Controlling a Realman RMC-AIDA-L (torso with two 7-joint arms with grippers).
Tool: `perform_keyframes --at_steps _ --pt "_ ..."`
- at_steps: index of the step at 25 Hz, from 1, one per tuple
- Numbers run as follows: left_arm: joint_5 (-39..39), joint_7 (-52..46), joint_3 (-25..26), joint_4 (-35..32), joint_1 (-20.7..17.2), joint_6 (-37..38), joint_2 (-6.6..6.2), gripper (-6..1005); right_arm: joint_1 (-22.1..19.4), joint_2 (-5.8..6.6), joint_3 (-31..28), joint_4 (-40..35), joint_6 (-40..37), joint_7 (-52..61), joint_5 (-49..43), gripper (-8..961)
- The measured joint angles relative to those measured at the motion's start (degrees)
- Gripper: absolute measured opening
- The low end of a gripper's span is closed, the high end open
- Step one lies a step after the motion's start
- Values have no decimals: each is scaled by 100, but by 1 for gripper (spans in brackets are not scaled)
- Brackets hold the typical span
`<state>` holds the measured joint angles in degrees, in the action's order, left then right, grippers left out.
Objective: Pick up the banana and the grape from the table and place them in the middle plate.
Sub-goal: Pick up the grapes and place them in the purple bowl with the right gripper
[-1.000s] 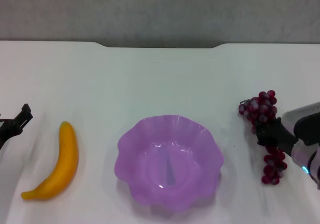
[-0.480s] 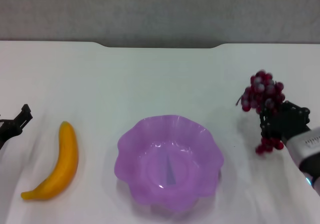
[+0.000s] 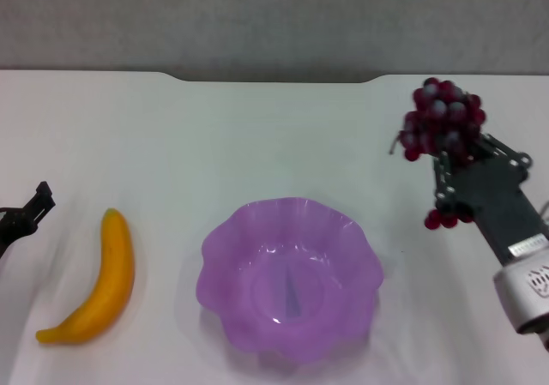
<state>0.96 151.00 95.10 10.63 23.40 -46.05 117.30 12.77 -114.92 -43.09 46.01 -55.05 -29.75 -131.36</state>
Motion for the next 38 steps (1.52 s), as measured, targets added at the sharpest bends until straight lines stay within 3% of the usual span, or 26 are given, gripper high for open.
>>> perform_keyframes --at_steps 7,14,28,38 --pt "-6 0 0 0 13 33 -4 890 361 25 29 297 567 769 -681 206" --pt "-8 8 0 3 38 68 -2 890 632 1 163 501 1233 842 -974 205" --pt "-8 8 -28 30 102 88 13 891 1361 -52 932 -316 1712 1438 -938 206" --pt "-8 6 -29 26 130 88 13 891 1484 -64 1296 -766 1687 1476 -966 216"
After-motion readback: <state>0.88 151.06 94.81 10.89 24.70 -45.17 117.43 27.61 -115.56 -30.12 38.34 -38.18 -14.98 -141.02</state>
